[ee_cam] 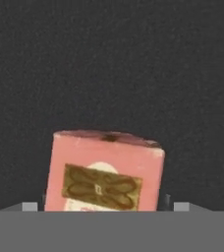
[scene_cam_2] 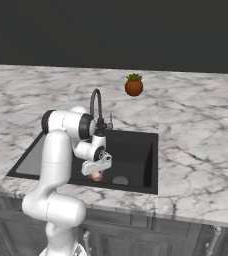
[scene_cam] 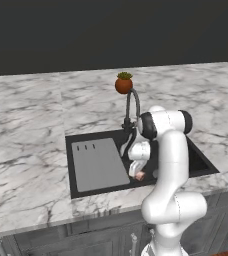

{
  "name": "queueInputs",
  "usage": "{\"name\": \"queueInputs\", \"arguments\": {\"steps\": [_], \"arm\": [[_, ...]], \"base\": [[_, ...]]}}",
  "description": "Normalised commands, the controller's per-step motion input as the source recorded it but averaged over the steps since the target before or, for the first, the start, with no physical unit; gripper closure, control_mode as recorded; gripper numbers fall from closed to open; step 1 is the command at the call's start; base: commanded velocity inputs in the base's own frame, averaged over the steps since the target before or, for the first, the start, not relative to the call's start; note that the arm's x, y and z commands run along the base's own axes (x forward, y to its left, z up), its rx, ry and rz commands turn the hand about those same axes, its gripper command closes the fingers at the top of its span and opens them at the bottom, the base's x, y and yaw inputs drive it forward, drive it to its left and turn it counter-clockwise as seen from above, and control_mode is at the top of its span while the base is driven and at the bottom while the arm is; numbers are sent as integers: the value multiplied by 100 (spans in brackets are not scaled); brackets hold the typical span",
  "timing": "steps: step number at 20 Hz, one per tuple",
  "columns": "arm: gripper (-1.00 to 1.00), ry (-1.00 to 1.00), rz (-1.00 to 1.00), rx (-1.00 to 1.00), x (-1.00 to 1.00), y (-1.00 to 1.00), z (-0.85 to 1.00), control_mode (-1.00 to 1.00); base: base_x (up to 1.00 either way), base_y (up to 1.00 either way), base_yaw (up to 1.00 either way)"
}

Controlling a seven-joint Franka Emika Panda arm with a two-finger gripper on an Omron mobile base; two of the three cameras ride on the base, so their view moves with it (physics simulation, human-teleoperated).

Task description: Pick up the bar soap and bar soap from the sink, and place them back in the cabinet, and close the cabinet door.

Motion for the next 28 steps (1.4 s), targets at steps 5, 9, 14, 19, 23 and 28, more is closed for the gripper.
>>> {"name": "queueInputs", "arguments": {"steps": [5, 9, 14, 19, 23, 28], "arm": [[-100, -3, 0, 1, 15, -38, -2, -100], [-100, 0, 0, 0, 0, -22, -1, -100], [-100, 0, 0, 0, 0, -1, -17, -100], [-100, 0, 0, 0, 0, 0, -24, -100], [-100, -1, 0, 0, 0, 0, -16, -100], [-100, 0, 0, 0, 0, 0, 0, -100]], "base": [[0, 0, 0], [0, 0, 0], [0, 0, 0], [0, 0, 0], [0, 0, 0], [0, 0, 0]]}}
